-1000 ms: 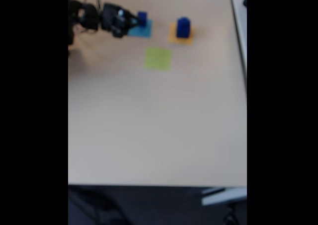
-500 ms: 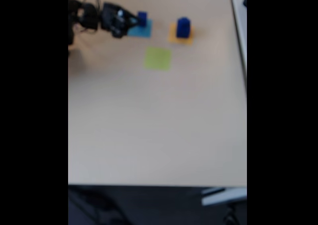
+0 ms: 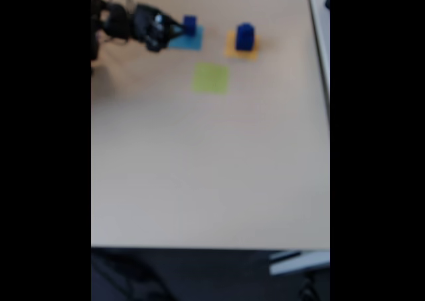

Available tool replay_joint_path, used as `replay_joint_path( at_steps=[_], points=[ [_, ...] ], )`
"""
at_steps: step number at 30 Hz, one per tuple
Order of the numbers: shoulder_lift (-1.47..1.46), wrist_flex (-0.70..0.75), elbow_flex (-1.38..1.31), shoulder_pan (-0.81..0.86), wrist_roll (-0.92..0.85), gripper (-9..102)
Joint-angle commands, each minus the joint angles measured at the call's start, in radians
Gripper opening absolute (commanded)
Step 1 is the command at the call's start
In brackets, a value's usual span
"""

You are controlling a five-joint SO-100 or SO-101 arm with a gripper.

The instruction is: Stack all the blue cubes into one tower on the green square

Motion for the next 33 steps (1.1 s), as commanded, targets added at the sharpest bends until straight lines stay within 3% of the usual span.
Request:
replay_joint_path(
  at_steps=[1,7,16,21,33],
  points=[
    [0.092,0.074,0.006,0.021,0.127,0],
    [0.324,0.382,0.006,0.057,0.202,0],
    [0.434,0.574,0.006,0.043,0.201,0],
    [0.571,0.756,0.008,0.011,0.195,0],
    [0.592,0.900,0.008,-0.040,0.209,0]
  ],
)
